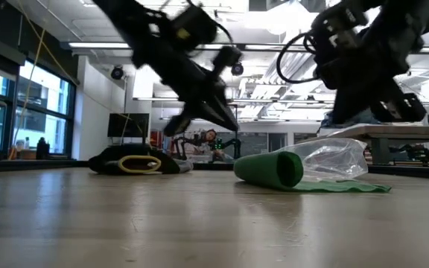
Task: Roll bandage
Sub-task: Roll the green bandage
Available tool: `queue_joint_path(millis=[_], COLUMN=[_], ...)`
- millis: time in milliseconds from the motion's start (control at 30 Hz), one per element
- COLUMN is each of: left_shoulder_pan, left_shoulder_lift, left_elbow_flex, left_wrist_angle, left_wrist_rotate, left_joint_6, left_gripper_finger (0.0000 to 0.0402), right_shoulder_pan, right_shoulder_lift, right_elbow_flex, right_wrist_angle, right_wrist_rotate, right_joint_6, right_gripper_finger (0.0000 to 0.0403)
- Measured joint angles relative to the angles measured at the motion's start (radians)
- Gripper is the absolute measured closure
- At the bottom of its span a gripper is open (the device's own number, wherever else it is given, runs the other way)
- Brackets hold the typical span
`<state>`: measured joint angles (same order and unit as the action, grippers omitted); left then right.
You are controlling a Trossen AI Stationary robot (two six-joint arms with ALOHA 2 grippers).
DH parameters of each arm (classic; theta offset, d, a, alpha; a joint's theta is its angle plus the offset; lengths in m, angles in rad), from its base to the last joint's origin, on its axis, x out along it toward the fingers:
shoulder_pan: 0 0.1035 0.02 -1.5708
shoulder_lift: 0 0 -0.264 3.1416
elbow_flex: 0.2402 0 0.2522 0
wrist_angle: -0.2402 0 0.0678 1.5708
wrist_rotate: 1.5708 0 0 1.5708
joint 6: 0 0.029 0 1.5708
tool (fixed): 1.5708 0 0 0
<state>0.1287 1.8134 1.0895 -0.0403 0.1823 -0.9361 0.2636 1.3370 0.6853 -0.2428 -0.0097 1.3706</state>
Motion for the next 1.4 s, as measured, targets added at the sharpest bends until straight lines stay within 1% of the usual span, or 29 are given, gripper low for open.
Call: queue_joint_path(millis=[200, 300, 400, 500, 567, 667, 800, 933, 1067, 1233, 1300, 1400], left_shoulder_pan=[0.068, 0.088, 0.096, 0.091, 0.078, 0.053, 0.011, -0.021, -0.037, -0.051, -0.047, -0.026], left_shoulder_lift=[0.207, 0.297, 0.351, 0.356, 0.357, 0.356, 0.356, 0.355, 0.355, 0.356, 0.356, 0.349], left_elbow_flex=[0.240, 0.325, 0.370, 0.377, 0.379, 0.379, 0.378, 0.378, 0.377, 0.376, 0.377, 0.377], left_wrist_angle=[-0.183, -0.235, -0.280, -0.305, -0.322, -0.338, -0.349, -0.348, -0.346, -0.333, -0.347, -0.380], left_wrist_rotate=[-0.012, -0.003, 0.025, 0.042, 0.036, 0.044, 0.050, 0.032, 0.033, 0.021, 0.013, 0.031], left_joint_6=[0.244, 0.312, 0.342, 0.382, 0.405, 0.422, 0.405, 0.398, 0.366, 0.378, 0.395, 0.420], left_gripper_finger=[0.0401, 0.0401, 0.0401, 0.0401, 0.0401, 0.0402, 0.0402, 0.0402, 0.0402, 0.0401, 0.0401, 0.0401], right_shoulder_pan=[0.087, 0.116, 0.117, 0.108, 0.100, 0.089, 0.071, 0.055, 0.043, 0.023, 0.023, 0.032], right_shoulder_lift=[0.082, 0.157, 0.236, 0.302, 0.339, 0.380, 0.385, 0.385, 0.385, 0.385, 0.385, 0.385], right_elbow_flex=[0.000, 0.000, 0.000, 0.000, 0.000, 0.000, 0.000, 0.000, 0.000, 0.000, 0.000, 0.000], right_wrist_angle=[0.122, 0.209, 0.272, 0.368, 0.430, 0.462, 0.482, 0.523, 0.510, 0.542, 0.548, 0.556], right_wrist_rotate=[0.000, 0.012, 0.021, 0.046, 0.056, 0.071, 0.108, 0.124, 0.139, 0.098, 0.068, 0.041], right_joint_6=[0.013, 0.015, 0.012, 0.020, 0.017, 0.026, 0.035, 0.034, 0.037, 0.024, 0.010, -0.006], right_gripper_finger=[0.0403, 0.0403, 0.0403, 0.0403, 0.0403, 0.0403, 0.0403, 0.0403, 0.0403, 0.0403, 0.0403, 0.0403])
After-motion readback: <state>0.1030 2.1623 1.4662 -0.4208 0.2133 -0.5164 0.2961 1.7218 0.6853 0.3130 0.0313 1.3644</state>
